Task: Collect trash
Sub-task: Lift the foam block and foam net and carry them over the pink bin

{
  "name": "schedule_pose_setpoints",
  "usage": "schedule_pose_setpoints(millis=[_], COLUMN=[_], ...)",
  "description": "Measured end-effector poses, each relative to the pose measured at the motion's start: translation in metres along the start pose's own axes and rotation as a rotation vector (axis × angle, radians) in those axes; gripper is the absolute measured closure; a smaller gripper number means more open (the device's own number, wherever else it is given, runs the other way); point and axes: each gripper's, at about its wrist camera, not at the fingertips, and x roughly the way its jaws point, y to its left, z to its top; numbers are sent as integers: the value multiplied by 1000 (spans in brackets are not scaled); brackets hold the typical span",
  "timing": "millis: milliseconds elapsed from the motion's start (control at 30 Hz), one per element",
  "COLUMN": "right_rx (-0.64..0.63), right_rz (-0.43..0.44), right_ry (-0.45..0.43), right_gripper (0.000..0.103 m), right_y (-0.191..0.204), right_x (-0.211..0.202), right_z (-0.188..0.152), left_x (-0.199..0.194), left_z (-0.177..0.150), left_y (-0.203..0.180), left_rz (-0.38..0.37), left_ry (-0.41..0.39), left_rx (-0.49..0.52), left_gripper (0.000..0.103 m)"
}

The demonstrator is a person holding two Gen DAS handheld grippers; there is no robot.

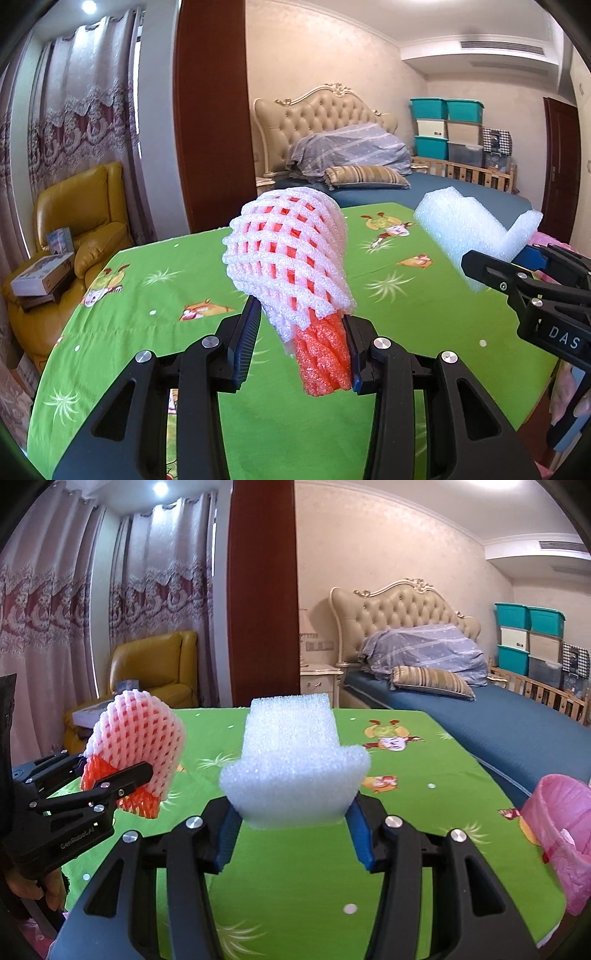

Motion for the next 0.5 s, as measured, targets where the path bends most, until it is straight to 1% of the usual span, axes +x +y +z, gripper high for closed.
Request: schedule_pose_setpoints(millis=[267,367,500], right_rx=[30,43,61], right_rz=[-46,-74,-119], right_ry=[-35,-47,-62], right_gripper=[53,53,53], right_y=[-31,-46,-71], right_x=[-19,-25,-34], right_z=[-2,-1,-2], left_x=[-2,0,2], left_z=[13,18,29], left_y=[-28,-40,-63], left_rz=[-44,-71,-127], left_ry=[-31,-37,-48], left_rx=[43,59,93], left_gripper=[65,65,65])
